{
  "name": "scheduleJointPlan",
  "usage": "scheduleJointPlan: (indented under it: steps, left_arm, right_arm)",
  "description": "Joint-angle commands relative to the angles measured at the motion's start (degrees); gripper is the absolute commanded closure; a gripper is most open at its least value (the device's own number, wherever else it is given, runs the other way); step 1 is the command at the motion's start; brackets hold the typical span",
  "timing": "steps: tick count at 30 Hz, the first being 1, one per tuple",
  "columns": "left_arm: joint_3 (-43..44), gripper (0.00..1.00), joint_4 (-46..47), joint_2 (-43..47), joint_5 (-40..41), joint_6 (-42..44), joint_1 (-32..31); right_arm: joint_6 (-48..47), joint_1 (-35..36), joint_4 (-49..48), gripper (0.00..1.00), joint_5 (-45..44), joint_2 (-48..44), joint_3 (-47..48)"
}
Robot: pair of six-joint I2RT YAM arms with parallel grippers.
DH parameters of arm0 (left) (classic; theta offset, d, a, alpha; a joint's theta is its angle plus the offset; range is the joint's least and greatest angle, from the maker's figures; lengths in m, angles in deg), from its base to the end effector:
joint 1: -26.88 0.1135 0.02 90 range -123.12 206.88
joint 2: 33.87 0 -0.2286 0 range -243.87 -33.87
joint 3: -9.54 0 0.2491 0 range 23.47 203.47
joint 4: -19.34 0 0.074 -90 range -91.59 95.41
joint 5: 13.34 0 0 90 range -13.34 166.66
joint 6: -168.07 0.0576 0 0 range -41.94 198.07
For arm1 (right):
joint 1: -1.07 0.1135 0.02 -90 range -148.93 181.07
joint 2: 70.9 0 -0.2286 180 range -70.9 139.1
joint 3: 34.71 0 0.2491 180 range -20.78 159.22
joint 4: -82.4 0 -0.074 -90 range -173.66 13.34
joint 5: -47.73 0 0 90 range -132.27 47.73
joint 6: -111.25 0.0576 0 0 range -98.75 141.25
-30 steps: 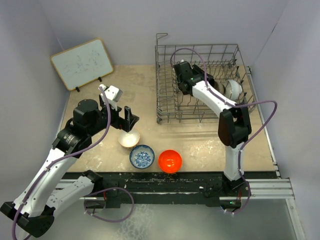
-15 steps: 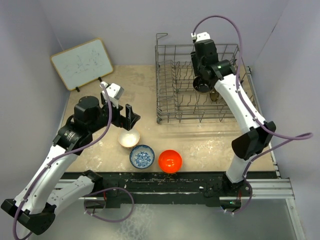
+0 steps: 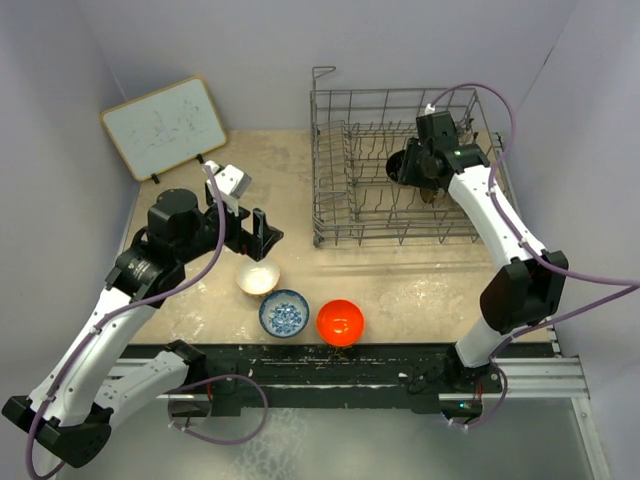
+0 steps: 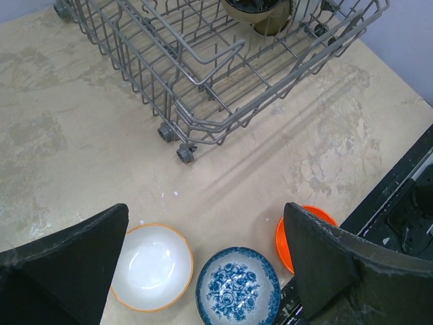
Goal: Load the bowls into the dish rack
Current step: Pick up the bowl from the dish rack.
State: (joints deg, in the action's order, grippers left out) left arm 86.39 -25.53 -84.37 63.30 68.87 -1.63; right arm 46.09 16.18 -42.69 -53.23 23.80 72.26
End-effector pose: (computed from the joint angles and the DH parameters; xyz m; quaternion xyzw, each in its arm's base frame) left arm 0.1880 -0.1172 0.3592 0.2022 0.7834 -0.2768 0.5185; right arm 0.3680 0.0880 0.3058 0.1155 0.9051 0.0544 0.4056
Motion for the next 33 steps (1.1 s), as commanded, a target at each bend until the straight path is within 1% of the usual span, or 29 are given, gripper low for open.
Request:
scheduleJointPlan:
  steps: [1,3,6,10,18,26,31,33]
  left_arm:
    - [1.07,0.01,2.59,1.23,-1.55,1.69,0.30]
    - [0.79,0.01,2.64,1.52,-1.79,2.00,0.30]
    - [0.67,0.01,2.47,1.69,-2.79,2.88,0.30]
    - [0.87,0.01,2.46,1.71,-3.72,3.84,0.29]
    - [-0.21,0.01,3.10,2.51,-4.57,3.96,0.30]
    - [-0.90,0.01,3.08,2.37,-4.35,4.09,0.28]
    - [-1.09,0.01,3.23,2.07,-4.12,4.18,0.30]
    - [-1.18,0.01,3.33,1.87,-4.12,4.19,0.30]
  right_arm:
    - [6.93,-1.85,-2.03,0.54,0.72,-2.72,-0.31]
    - [9.62,-2.17,-2.86,0.54,0.23,-2.28,-0.90]
    - [14.77,-2.40,-3.34,0.55,-2.87,-2.29,-2.10]
    - [17.69,-2.95,-6.25,0.55,-3.58,-2.62,-4.04]
    - [18.74,-4.03,-6.63,0.56,-5.17,2.18,-3.44]
    - [18.98,-4.79,-8.97,0.58,-7.62,4.04,-4.59]
    - [18.21,-5.14,-10.43,0.60,-9.20,5.51,-4.22]
    - [17.98,-5.26,-11.25,0.63,-9.59,6.11,-4.19]
